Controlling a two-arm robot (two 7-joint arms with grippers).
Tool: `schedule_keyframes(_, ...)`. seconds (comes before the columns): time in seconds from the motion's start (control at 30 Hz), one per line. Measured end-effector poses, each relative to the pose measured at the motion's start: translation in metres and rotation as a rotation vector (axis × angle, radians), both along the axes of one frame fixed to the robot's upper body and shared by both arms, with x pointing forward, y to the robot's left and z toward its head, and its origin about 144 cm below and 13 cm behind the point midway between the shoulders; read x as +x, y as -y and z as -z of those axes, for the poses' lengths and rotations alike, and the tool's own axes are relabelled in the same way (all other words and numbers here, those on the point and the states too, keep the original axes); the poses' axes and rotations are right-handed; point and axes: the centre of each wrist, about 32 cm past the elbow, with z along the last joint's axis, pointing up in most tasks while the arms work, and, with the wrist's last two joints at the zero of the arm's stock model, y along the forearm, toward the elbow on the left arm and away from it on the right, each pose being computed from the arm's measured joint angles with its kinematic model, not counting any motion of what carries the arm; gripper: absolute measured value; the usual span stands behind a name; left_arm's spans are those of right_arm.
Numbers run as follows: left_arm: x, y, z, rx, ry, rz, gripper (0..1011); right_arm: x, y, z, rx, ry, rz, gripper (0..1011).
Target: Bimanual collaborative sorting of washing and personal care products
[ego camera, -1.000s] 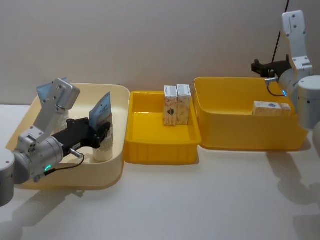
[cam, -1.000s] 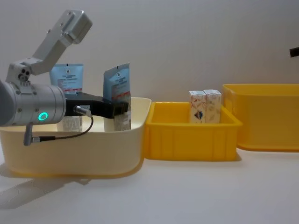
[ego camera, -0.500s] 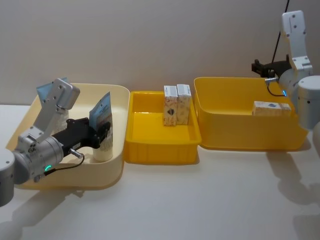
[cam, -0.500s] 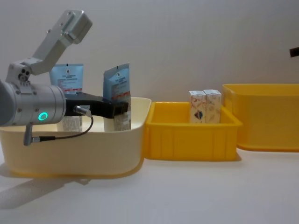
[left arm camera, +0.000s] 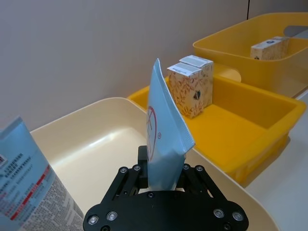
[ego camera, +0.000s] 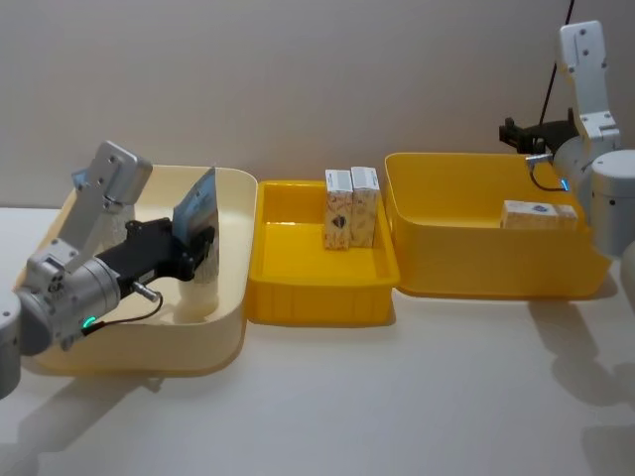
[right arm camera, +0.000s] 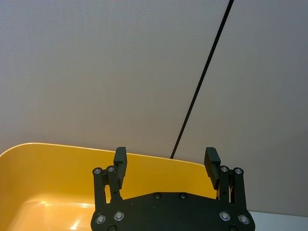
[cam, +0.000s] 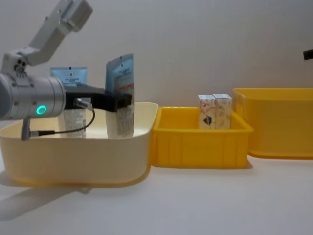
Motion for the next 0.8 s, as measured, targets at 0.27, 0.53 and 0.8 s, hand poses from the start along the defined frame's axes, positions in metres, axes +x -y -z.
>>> schedule_keyframes(0.27,-0.003,-0.002,-0.01,-0.008,0.035,-0.001,290,0.0,0.0,0.0,0.0,0.0,0.0,1001)
schedule_keyframes(0.53,-0.002,-0.004,-0.021,-0.012,0.069,0.013,290,0.0,0.0,0.0,0.0,0.0,0.0,1001)
schedule_keyframes(0.8,0.006,-0.003,-0.051,0.002,0.137,0.082,289,0.0,0.0,0.0,0.0,0.0,0.0,1001)
